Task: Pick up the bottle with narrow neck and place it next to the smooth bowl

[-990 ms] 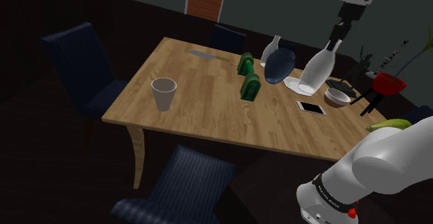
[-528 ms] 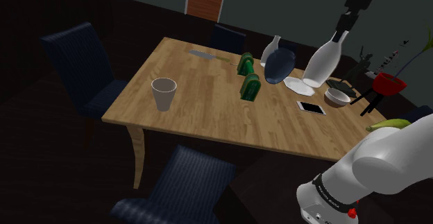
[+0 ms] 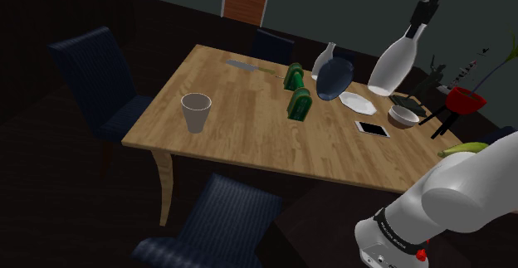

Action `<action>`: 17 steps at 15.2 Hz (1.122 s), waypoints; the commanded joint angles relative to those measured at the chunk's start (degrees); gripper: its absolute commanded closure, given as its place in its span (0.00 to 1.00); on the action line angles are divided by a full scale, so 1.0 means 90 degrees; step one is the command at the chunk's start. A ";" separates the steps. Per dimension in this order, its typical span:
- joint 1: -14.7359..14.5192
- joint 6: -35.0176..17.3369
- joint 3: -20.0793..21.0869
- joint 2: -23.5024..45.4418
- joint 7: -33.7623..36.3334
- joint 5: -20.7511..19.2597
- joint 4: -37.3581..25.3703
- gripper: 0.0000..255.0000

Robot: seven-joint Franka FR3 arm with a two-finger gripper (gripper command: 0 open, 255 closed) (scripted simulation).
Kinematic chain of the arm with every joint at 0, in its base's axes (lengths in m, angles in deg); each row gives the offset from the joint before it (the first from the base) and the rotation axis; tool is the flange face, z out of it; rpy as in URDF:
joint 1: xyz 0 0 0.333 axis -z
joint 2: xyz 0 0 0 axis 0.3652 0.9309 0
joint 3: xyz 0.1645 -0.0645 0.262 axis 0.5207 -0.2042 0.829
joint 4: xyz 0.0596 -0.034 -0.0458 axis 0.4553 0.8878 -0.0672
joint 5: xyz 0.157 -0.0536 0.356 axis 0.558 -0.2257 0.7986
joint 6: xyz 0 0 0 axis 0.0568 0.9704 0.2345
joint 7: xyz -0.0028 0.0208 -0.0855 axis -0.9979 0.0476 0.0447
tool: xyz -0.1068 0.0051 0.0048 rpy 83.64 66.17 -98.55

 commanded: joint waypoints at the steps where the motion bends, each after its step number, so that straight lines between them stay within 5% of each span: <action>1: -0.0002 0.0181 -0.0022 0.0106 -0.0056 0.0035 -0.0281 1.00; 8: 0.0020 0.0807 -0.0140 0.0547 -0.0285 0.0190 -0.1313 1.00; 17: 0.0587 -0.0212 -0.1038 0.0792 -0.1633 0.0161 -0.0670 1.00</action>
